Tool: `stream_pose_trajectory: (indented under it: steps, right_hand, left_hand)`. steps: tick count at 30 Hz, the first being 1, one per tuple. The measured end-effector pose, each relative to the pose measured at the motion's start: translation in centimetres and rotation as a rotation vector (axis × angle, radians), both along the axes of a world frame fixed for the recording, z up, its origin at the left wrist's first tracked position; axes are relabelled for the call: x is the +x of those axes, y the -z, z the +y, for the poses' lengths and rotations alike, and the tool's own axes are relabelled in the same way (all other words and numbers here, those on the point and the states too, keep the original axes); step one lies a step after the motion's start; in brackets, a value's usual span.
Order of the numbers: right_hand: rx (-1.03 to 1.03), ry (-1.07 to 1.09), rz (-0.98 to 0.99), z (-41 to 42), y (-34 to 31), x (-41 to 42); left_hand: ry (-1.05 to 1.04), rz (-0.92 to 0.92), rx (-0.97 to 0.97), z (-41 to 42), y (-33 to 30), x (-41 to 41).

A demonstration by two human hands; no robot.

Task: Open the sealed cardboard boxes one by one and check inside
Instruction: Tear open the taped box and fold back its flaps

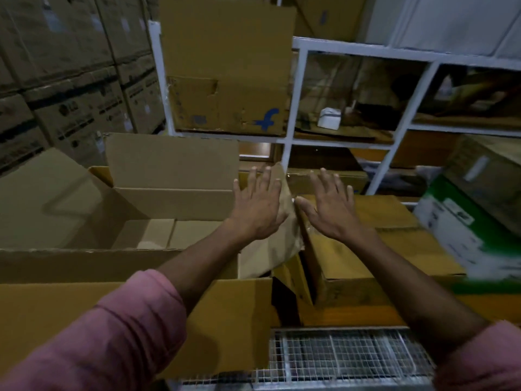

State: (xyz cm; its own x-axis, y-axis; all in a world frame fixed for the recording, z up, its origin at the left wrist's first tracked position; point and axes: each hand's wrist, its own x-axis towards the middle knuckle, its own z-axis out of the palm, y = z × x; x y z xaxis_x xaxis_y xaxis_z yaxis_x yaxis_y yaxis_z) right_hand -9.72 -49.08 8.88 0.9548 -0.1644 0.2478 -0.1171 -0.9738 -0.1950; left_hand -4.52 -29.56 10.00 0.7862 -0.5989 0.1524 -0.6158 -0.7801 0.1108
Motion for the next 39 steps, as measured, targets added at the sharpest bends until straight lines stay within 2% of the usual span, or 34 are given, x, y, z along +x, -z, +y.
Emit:
stream_pose_trajectory:
  steps: [6, 11, 19, 25, 29, 34, 39]
  right_hand:
    - [0.023, 0.052, 0.03, -9.0, 1.8, -1.5]
    - [0.034, 0.042, 0.104, -16.8, 4.1, -0.1]
    - [0.079, 0.121, 0.314, -29.5, 9.9, 2.1]
    - [0.123, 0.159, 0.483, -36.0, 14.4, 4.0]
    - [0.123, 0.161, 0.491, -38.3, 16.2, 4.4]
    - [0.128, 0.168, 0.48, -40.3, 17.0, 6.2]
    - [0.136, 0.106, 0.452, -41.4, 16.2, 7.3]
  left_hand:
    - [0.037, -0.038, 0.024, -9.5, 0.9, -0.7]
    - [-0.009, -0.011, 0.084, -17.9, 2.8, 0.9]
    - [-0.208, 0.225, 0.072, -27.9, 10.7, 3.8]
    - [-0.307, 0.314, 0.137, -29.7, 15.9, 5.3]
    - [-0.351, 0.368, 0.111, -29.4, 18.4, 6.4]
    - [-0.378, 0.351, 0.053, -29.2, 19.2, 8.4]
    - [-0.395, 0.468, 0.069, -28.4, 19.5, 11.0]
